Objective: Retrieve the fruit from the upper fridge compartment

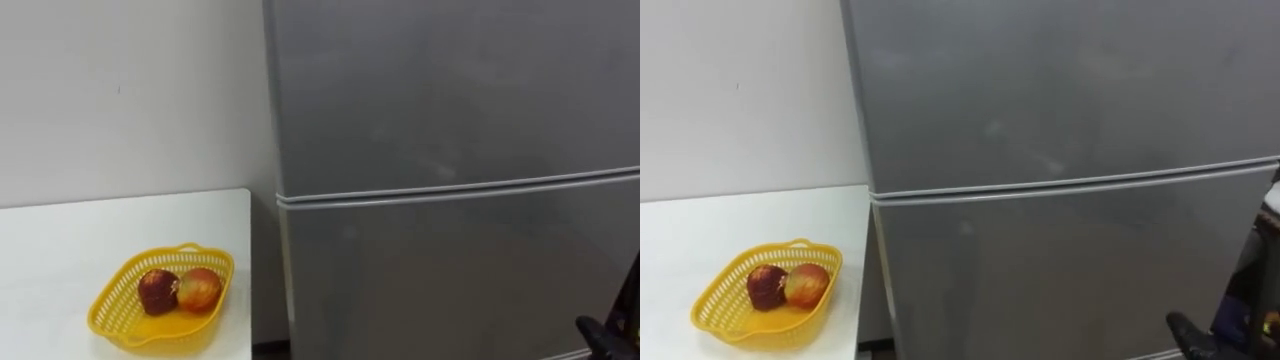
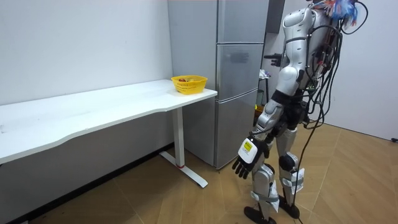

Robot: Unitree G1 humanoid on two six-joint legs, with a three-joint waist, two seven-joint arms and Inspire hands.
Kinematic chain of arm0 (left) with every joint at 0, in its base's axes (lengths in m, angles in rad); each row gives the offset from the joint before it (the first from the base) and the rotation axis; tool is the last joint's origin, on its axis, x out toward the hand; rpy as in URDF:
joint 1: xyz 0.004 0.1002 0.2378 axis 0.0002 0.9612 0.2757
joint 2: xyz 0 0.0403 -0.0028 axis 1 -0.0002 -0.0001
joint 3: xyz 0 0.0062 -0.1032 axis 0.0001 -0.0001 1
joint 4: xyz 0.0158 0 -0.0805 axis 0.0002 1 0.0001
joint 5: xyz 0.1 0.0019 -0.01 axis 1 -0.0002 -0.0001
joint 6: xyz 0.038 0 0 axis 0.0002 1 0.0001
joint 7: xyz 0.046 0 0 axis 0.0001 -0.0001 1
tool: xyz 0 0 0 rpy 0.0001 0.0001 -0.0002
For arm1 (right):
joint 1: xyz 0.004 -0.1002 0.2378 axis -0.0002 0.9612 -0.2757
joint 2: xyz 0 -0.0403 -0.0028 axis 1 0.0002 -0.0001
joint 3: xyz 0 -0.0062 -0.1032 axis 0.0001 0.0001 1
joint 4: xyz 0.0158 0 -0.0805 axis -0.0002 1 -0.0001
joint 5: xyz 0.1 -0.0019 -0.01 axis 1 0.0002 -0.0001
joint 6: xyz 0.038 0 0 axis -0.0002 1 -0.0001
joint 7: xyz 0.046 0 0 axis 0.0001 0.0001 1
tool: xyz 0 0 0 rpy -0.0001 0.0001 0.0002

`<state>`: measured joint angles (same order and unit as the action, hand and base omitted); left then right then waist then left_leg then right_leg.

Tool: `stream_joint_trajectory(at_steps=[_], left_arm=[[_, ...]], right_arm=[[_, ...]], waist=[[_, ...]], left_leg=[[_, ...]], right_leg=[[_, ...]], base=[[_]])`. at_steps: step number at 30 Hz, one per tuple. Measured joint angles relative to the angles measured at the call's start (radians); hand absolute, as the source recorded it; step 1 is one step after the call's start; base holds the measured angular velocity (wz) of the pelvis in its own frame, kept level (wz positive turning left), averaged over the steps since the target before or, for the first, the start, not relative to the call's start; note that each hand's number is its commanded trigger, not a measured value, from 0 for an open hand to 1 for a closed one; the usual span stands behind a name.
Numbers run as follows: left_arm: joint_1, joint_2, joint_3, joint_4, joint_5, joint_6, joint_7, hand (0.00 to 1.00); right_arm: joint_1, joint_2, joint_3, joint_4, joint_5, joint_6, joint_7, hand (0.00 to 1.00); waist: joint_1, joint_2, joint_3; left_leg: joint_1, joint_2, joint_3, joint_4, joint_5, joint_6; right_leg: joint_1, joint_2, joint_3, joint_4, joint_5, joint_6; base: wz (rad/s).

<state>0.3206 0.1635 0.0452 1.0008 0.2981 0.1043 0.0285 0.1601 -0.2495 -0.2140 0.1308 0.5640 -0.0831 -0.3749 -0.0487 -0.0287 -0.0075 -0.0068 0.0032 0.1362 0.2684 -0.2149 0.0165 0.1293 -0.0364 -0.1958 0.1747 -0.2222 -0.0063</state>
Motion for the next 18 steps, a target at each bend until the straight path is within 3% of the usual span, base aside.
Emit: stream_joint_trajectory(at_steps=[2, 5, 6, 10, 18], left_arm=[[0.001, 0.0, -0.003, -0.001, -0.001, 0.002, 0.0, 0.0], [-0.005, 0.001, -0.003, 0.0, -0.009, 0.011, -0.003, 0.0], [-0.007, 0.0, -0.007, 0.0, -0.003, 0.011, -0.005, 0.0], [-0.019, 0.0, -0.005, 0.029, -0.001, 0.003, -0.012, 0.0], [-0.022, -0.005, 0.012, 0.037, 0.021, 0.012, -0.045, 0.0]], right_arm=[[0.014, 0.013, 0.028, 0.093, -0.026, 0.011, 0.01, 0.0], [0.016, 0.014, 0.102, 0.364, -0.083, 0.029, 0.072, 0.0], [0.016, 0.017, 0.121, 0.476, -0.104, 0.051, 0.102, 0.0], [0.025, 0.038, 0.138, 0.85, -0.183, 0.08, 0.169, 0.0], [0.001, 0.069, 0.164, 1.049, -0.341, 0.106, 0.258, 0.0]], waist=[[0.0, -0.003, 0.0005], [0.002, -0.008, -0.0006], [0.006, -0.008, -0.0006], [0.012, -0.002, 0.0024], [0.032, -0.007, 0.0103]], left_leg=[[-0.001, -0.001, 0.001, 0.004, 0.0, 0.0], [-0.002, -0.002, 0.0, 0.006, -0.001, 0.001], [0.0, -0.002, 0.0, 0.006, -0.001, 0.001], [0.014, -0.01, -0.012, -0.002, -0.002, 0.003], [0.018, -0.02, -0.023, 0.008, -0.006, 0.009]], right_leg=[[0.007, -0.001, -0.002, -0.006, 0.0, 0.0], [0.013, -0.002, -0.002, -0.007, -0.001, 0.001], [0.013, -0.003, 0.0, -0.006, -0.001, 0.002], [0.029, -0.008, -0.015, -0.007, -0.007, 0.009], [0.037, -0.014, -0.016, -0.008, -0.014, 0.012]], base=[[0.04], [0.05], [0.05], [0.08], [0.02]])
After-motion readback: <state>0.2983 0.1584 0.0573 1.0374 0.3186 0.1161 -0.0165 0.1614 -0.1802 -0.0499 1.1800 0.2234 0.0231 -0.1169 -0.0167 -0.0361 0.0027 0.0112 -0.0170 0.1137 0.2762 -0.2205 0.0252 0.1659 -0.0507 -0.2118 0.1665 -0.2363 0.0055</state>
